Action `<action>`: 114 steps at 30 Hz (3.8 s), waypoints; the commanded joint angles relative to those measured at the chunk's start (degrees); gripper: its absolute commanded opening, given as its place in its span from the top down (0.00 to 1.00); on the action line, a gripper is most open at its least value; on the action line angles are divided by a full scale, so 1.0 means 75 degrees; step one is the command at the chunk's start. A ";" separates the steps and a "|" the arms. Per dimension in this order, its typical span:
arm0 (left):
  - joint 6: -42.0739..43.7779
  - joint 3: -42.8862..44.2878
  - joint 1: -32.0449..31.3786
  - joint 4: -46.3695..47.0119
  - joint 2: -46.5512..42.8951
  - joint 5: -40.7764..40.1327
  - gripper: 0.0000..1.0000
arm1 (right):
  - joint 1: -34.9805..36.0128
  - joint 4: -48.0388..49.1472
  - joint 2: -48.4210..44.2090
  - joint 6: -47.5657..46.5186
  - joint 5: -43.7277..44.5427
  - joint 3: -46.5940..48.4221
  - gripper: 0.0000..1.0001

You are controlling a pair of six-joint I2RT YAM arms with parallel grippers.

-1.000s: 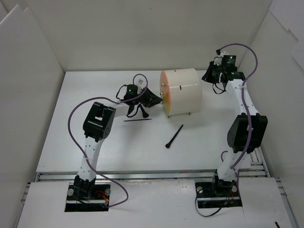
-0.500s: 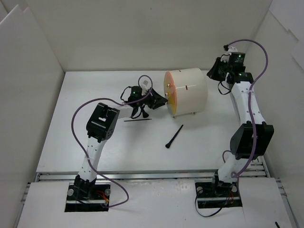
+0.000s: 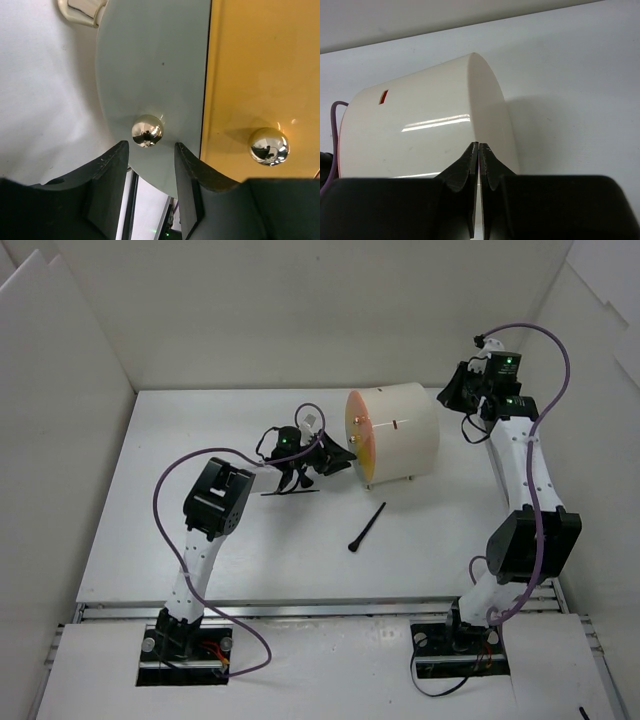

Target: Organize the makeup

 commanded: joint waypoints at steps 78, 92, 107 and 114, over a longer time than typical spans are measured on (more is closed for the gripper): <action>0.0556 -0.2461 0.1069 0.1975 -0.1807 0.0882 0.78 | 0.1337 0.0296 -0.2163 -0.0564 0.0373 -0.0987 0.97; 0.2956 -0.2204 0.1607 -0.2387 -0.3831 0.0227 0.45 | 0.1349 0.0296 -0.2503 -0.0646 0.0501 -0.1186 0.94; 0.4635 0.2224 0.1374 -0.9966 -0.2619 -0.4730 0.57 | 0.1361 0.0296 -0.3686 -0.0588 0.0841 -0.2052 0.93; 0.4318 0.3350 0.1023 -1.0272 -0.1750 -0.5258 0.52 | 0.1372 0.0273 -0.4541 -0.0530 0.0771 -0.2919 0.92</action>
